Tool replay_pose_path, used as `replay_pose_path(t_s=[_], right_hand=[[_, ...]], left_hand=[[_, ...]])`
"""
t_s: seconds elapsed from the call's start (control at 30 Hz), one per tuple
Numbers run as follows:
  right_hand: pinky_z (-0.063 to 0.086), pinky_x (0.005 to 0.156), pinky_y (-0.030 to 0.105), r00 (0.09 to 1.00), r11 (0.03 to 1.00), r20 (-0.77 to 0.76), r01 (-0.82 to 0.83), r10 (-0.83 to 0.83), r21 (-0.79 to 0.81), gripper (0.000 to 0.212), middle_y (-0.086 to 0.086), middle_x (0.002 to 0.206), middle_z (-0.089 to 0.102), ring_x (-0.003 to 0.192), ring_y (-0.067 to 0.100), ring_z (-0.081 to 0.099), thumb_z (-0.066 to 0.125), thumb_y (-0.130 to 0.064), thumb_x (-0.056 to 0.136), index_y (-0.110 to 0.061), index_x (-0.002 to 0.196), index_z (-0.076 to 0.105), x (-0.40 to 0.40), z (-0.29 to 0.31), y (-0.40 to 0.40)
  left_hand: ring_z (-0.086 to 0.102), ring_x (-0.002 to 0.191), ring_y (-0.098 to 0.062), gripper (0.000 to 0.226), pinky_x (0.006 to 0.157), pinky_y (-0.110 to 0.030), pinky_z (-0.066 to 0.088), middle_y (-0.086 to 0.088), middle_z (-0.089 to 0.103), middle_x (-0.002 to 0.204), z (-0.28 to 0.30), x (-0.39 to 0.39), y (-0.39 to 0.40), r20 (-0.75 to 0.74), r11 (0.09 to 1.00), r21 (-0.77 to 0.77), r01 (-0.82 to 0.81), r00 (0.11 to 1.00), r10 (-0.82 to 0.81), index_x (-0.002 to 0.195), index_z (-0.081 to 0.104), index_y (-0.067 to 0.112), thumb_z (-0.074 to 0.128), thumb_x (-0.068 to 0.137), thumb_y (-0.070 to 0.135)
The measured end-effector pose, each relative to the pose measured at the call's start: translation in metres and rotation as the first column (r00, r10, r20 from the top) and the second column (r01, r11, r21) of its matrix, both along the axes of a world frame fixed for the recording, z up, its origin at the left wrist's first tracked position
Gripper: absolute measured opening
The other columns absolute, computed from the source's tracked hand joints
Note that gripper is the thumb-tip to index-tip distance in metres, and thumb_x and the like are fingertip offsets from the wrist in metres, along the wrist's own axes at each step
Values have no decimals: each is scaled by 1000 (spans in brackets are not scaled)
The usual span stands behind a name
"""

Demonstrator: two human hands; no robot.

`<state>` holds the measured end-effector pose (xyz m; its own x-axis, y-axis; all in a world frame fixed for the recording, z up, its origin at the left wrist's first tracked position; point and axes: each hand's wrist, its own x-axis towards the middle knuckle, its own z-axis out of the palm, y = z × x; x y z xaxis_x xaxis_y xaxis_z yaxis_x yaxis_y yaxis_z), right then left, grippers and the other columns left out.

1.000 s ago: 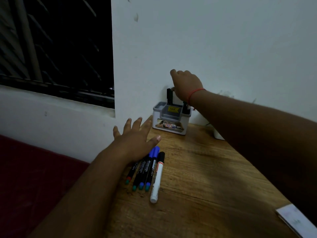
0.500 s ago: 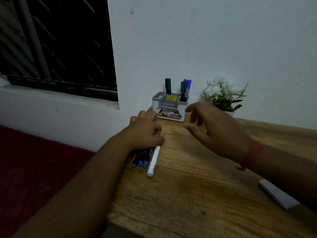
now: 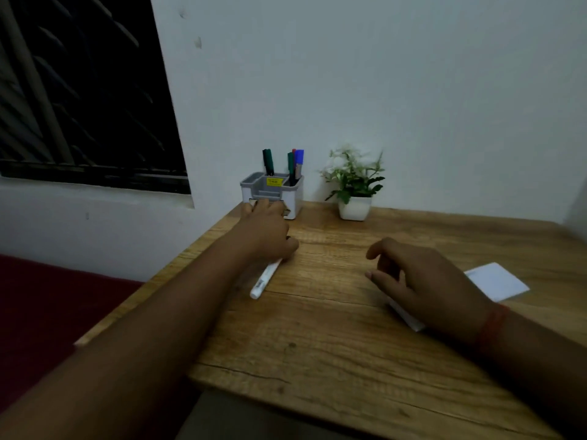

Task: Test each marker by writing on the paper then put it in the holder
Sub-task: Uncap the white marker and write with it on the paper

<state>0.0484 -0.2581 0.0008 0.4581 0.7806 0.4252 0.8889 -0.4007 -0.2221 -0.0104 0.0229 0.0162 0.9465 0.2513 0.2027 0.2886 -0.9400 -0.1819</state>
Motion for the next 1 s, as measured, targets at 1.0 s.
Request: replay_pose_path(t_s=[1.0], right_hand=[[59,68,26,563,729,-742,325,363,603,16,14,84,65,73,20,63,73,0,87,4,101,69,80,19,-48]], left_hand=[[67,76,-18,13,75,-31,59,-10,75,90,-11,45,-134,452,105,-889,446,891,43,108,65,8,57,100,13]])
